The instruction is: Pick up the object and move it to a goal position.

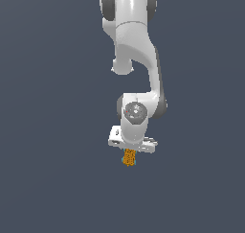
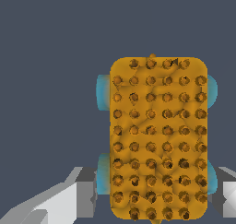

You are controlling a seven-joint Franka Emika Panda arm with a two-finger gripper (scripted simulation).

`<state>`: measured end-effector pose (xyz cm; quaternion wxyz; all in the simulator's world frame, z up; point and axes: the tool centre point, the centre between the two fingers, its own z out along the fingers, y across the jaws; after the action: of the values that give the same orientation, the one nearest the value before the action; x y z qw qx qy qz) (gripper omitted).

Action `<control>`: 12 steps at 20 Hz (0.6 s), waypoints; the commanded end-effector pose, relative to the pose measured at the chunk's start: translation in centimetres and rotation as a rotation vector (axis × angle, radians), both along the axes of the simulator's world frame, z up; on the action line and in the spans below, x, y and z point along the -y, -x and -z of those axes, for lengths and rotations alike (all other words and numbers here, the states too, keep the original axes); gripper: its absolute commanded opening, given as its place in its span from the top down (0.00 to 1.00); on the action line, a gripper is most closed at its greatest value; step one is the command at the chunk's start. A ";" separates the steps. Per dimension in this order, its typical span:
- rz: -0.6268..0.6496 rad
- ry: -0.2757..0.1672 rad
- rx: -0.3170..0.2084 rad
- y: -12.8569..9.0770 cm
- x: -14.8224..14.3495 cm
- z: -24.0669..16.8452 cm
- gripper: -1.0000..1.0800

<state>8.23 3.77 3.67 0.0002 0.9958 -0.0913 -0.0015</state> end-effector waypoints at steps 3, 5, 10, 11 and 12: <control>0.000 0.000 0.002 0.5 -0.6 -2.8 1.00; 0.000 0.000 0.002 0.8 -0.9 -4.4 1.00; 0.000 0.000 0.002 1.9 -2.0 -9.6 1.00; 0.000 0.000 0.002 2.1 -2.2 -10.8 1.00; 0.000 0.000 0.003 2.3 -2.4 -12.0 1.00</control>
<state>6.23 5.85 13.79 0.0001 0.9958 -0.0913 -0.0012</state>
